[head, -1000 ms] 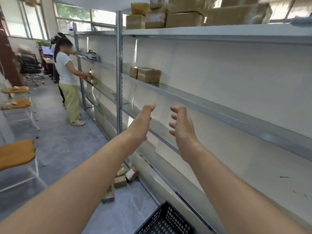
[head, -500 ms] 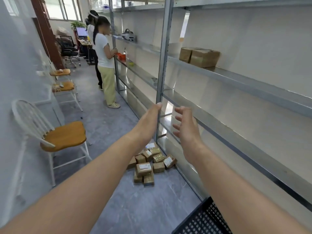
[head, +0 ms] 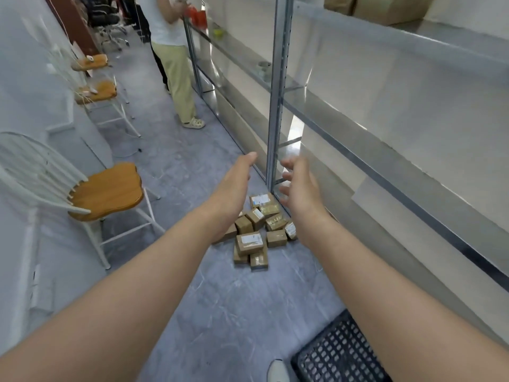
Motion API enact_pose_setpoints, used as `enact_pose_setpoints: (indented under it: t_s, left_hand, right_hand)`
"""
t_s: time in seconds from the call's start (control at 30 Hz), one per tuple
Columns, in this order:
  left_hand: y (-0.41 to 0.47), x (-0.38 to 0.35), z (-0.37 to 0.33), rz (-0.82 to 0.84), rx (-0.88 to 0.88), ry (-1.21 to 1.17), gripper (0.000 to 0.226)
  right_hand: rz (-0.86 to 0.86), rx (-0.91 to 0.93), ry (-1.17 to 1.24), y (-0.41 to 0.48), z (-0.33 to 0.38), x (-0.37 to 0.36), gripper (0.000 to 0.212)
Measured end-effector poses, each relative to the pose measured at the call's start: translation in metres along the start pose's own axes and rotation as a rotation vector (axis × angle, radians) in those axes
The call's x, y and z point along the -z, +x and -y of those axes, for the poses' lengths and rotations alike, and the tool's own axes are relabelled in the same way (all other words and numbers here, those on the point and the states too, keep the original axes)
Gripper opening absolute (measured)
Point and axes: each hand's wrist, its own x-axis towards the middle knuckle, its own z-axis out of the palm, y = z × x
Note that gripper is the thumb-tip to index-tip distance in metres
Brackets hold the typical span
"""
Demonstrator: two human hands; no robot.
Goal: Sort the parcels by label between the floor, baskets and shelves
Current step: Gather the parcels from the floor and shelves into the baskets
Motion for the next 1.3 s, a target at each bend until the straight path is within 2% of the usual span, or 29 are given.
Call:
enact_pose_setpoints:
  t_s: [0.07, 0.17, 0.2, 0.37, 0.47, 0.6, 0.7, 0.87, 1.07, 1.2, 1.3]
  left_hand:
    - [0.03, -0.002, 0.003, -0.019, 0.03, -0.012, 0.065]
    - [0.069, -0.001, 0.007, -0.022, 0.074, -0.019, 0.064]
    - [0.082, 0.0, 0.01, -0.018, 0.088, -0.023, 0.064]
    - [0.149, 0.023, 0.028, -0.002, 0.172, -0.042, 0.064]
    - [0.195, 0.046, 0.046, 0.026, 0.22, -0.037, 0.064]
    - [0.26, 0.079, 0.067, 0.074, 0.285, -0.028, 0.06]
    - [0.306, 0.097, 0.083, 0.113, 0.314, -0.005, 0.037]
    - [0.365, 0.106, 0.107, 0.173, 0.346, 0.042, 0.041]
    - [0.434, 0.086, 0.16, 0.26, 0.368, 0.043, 0.035]
    - [0.478, 0.065, 0.199, 0.27, 0.464, 0.101, 0.039]
    - [0.508, 0.045, 0.235, 0.263, 0.507, 0.132, 0.038]
  right_hand:
    - [0.017, -0.017, -0.005, 0.03, -0.004, -0.004, 0.065]
    - [0.047, -0.036, 0.013, 0.073, -0.013, -0.013, 0.038]
    - [0.055, -0.042, 0.01, 0.085, -0.016, -0.018, 0.036]
    - [0.027, -0.142, -0.039, 0.141, -0.033, -0.054, 0.063]
    - [-0.009, -0.19, -0.047, 0.178, -0.048, -0.083, 0.067]
    - [-0.068, -0.258, -0.058, 0.23, -0.074, -0.129, 0.055]
    - [-0.126, -0.296, -0.064, 0.264, -0.097, -0.16, 0.05]
    - [-0.221, -0.379, 0.042, 0.31, -0.137, -0.189, 0.054]
    - [-0.254, -0.49, 0.109, 0.368, -0.198, -0.19, 0.038]
    - [-0.256, -0.59, 0.122, 0.404, -0.256, -0.183, 0.052]
    - [-0.27, -0.668, 0.144, 0.43, -0.301, -0.179, 0.037]
